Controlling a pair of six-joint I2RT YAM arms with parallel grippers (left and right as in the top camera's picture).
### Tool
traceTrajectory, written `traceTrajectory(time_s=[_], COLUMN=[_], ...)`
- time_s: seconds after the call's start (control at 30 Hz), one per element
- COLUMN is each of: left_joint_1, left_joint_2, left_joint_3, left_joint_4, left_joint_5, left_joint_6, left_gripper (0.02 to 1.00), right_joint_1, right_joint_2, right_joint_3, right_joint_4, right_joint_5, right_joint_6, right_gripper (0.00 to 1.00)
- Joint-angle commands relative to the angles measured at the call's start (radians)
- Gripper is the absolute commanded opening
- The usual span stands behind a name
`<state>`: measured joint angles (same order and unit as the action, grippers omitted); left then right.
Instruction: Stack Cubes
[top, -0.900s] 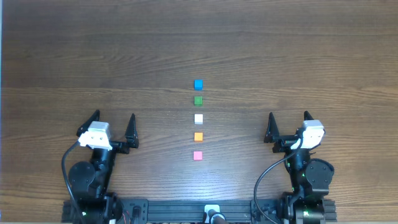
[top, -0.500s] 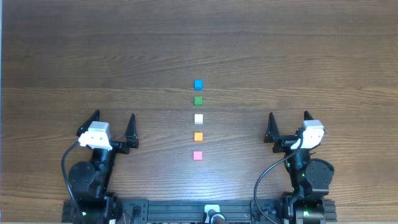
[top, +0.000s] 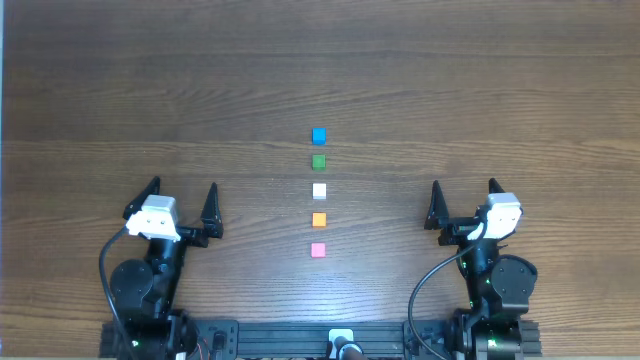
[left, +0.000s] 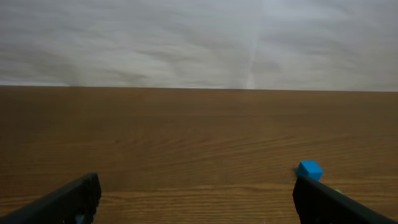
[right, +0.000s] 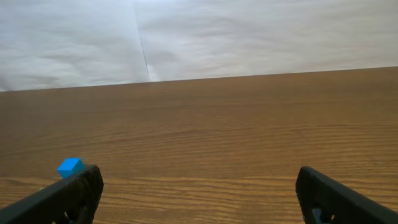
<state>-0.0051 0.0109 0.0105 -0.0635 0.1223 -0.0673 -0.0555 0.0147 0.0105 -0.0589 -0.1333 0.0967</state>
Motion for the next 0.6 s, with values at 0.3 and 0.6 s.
traceTrajectory(time_s=[0.3, 0.6], left_joint_1=[0.003, 0.002], left_joint_2=[-0.004, -0.004], left_joint_3=[-0.005, 0.012], left_joint_4=[-0.002, 0.016], left_joint_5=[-0.008, 0.129], left_joint_6=[0.011, 0.002], left_gripper=[0.996, 1.000], right_joint_1=[0.005, 0.005], right_joint_2=[-0.009, -0.009], right_joint_3=[-0.005, -0.005], right_joint_4=[-0.005, -0.005], right_joint_5=[-0.007, -0.007], right_joint_6=[-0.008, -0.008], right_gripper=[0.991, 0.993])
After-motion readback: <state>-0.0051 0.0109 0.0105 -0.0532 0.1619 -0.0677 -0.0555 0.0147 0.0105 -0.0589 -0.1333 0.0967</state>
